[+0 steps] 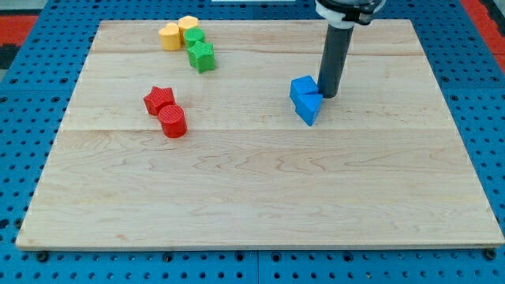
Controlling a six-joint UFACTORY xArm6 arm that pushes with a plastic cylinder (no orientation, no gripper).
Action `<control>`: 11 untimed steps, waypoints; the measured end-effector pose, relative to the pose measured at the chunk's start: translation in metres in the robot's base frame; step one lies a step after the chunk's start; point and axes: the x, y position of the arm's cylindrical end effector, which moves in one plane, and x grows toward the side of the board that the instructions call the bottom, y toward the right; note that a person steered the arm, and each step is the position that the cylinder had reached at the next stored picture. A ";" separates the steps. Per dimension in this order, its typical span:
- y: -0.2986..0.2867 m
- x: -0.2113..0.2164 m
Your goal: Move the blue cube to the right of red circle
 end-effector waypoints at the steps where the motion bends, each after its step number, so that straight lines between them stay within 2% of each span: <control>1: -0.033 0.004; 3: -0.028 -0.028; 5: -0.100 -0.009; 6: -0.055 -0.007; 7: -0.049 0.000; 10: -0.177 0.017; 11: -0.118 -0.018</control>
